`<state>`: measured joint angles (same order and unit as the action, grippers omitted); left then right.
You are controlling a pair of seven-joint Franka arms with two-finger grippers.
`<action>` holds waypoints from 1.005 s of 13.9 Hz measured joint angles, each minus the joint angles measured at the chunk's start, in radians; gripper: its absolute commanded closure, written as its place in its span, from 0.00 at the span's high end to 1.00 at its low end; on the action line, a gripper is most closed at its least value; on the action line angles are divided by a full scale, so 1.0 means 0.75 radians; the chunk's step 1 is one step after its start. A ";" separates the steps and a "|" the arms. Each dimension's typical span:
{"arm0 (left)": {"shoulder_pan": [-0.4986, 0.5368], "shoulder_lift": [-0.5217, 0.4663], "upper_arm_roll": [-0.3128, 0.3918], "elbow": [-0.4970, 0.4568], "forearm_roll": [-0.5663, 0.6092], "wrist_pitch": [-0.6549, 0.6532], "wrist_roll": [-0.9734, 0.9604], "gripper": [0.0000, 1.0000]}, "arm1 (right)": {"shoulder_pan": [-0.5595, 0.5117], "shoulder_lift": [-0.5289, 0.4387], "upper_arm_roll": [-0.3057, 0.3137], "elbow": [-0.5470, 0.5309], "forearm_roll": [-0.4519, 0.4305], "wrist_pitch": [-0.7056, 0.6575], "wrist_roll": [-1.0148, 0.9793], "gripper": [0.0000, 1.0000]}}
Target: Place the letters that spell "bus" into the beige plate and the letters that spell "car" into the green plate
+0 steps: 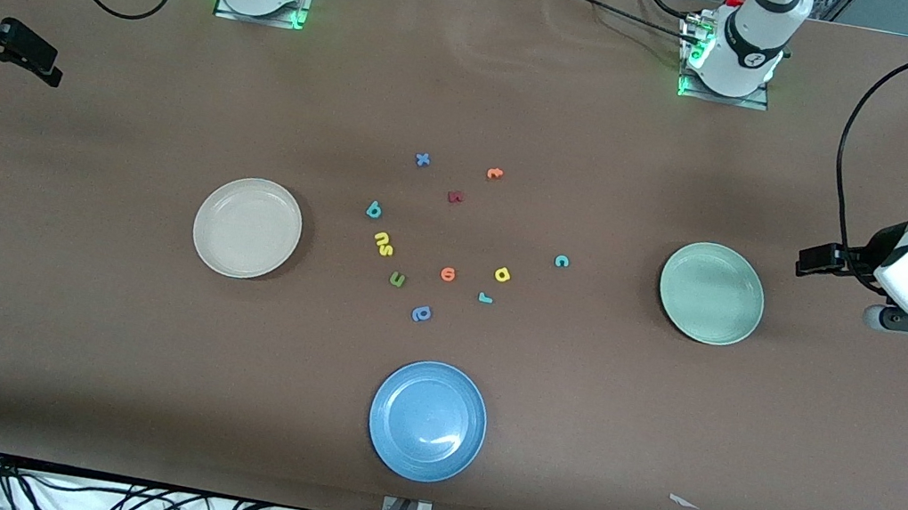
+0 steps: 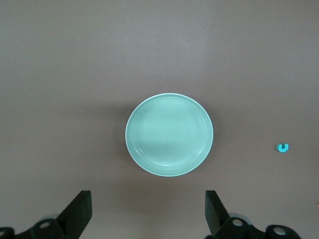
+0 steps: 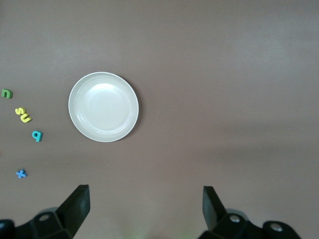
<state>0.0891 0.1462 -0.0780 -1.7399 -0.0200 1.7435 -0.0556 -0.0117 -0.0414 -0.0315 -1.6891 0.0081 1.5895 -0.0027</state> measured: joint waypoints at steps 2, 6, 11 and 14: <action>0.000 0.000 0.000 0.012 0.000 -0.001 0.000 1.00 | 0.000 0.000 0.000 0.000 0.000 -0.008 0.000 1.00; 0.000 0.000 -0.001 0.017 0.000 -0.001 0.000 1.00 | 0.000 0.000 0.000 0.000 0.000 -0.014 0.000 1.00; 0.000 0.000 -0.001 0.017 0.000 -0.001 0.000 1.00 | 0.000 0.000 0.000 0.000 0.000 -0.015 0.000 1.00; 0.000 0.000 -0.001 0.017 0.000 -0.001 0.000 1.00 | 0.000 -0.001 0.000 0.000 0.000 -0.015 0.000 1.00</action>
<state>0.0891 0.1462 -0.0788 -1.7268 -0.0200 1.7427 -0.0557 -0.0117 -0.0421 -0.0313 -1.6891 0.0081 1.5785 -0.0027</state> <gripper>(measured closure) 0.000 0.000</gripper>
